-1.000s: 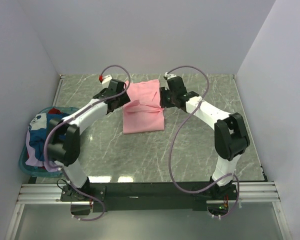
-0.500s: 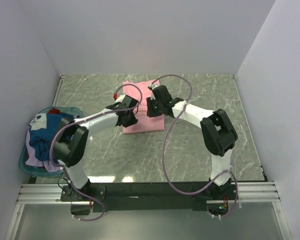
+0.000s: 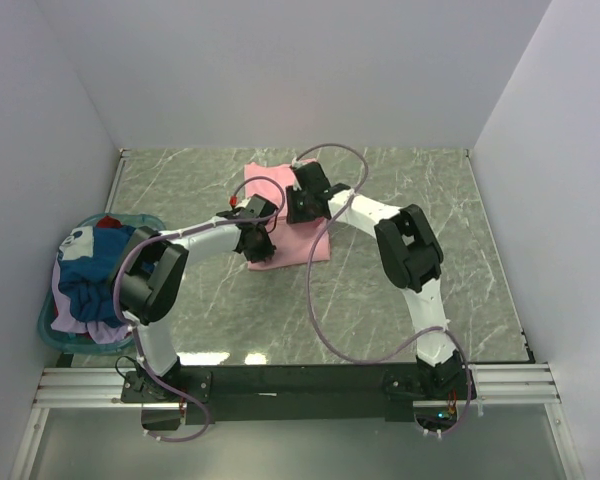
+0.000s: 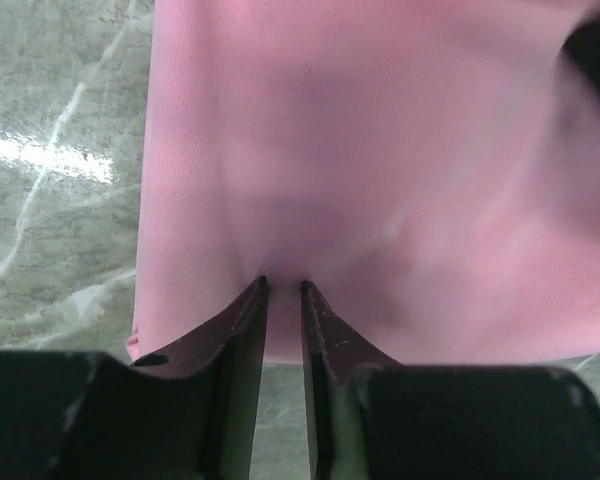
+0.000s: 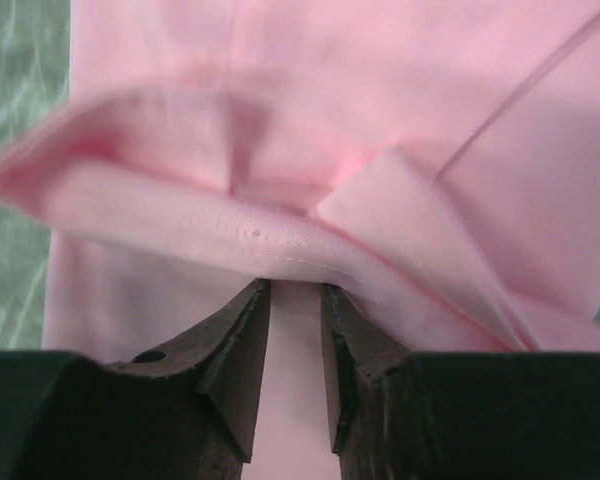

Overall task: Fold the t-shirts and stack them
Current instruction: Fold the tshirt

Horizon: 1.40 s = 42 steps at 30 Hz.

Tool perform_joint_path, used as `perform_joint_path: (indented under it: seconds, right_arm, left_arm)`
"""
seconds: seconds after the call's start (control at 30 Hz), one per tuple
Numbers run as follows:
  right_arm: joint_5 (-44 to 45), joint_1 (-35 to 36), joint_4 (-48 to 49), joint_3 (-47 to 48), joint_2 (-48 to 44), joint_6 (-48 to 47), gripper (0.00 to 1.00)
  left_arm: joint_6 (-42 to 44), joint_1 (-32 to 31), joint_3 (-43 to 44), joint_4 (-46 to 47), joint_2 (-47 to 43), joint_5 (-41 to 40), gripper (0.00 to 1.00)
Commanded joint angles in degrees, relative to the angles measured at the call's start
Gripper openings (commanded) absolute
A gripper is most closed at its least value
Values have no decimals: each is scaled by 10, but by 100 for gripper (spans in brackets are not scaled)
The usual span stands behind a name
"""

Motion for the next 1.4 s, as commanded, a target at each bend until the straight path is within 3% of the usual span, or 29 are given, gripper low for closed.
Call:
perform_joint_path:
  seconds: [0.0, 0.17, 0.3, 0.57, 0.77, 1.03, 1.37]
  right_arm:
    - [19, -23, -29, 95, 41, 12, 36]
    - [17, -45, -75, 253, 98, 2, 40]
    - [-17, -56, -91, 284, 82, 6, 42]
    - [-164, -66, 40, -54, -143, 65, 45]
    - [-301, -66, 115, -207, -241, 125, 48]
    - [-364, -76, 213, -299, -206, 182, 50]
    - [-413, -149, 349, -427, -121, 287, 51]
  left_arm:
    - [-1, -2, -18, -27, 21, 29, 27]
    - [1, -2, -35, -22, 8, 35, 26]
    - [0, -1, -45, -19, -8, 35, 27]
    - [0, 0, -3, -36, -63, 12, 35]
    - [5, 4, -15, -15, -120, -15, 36]
    - [-7, 66, -80, 69, -108, 58, 29]
    - [-35, 95, -150, 84, -64, 122, 26]
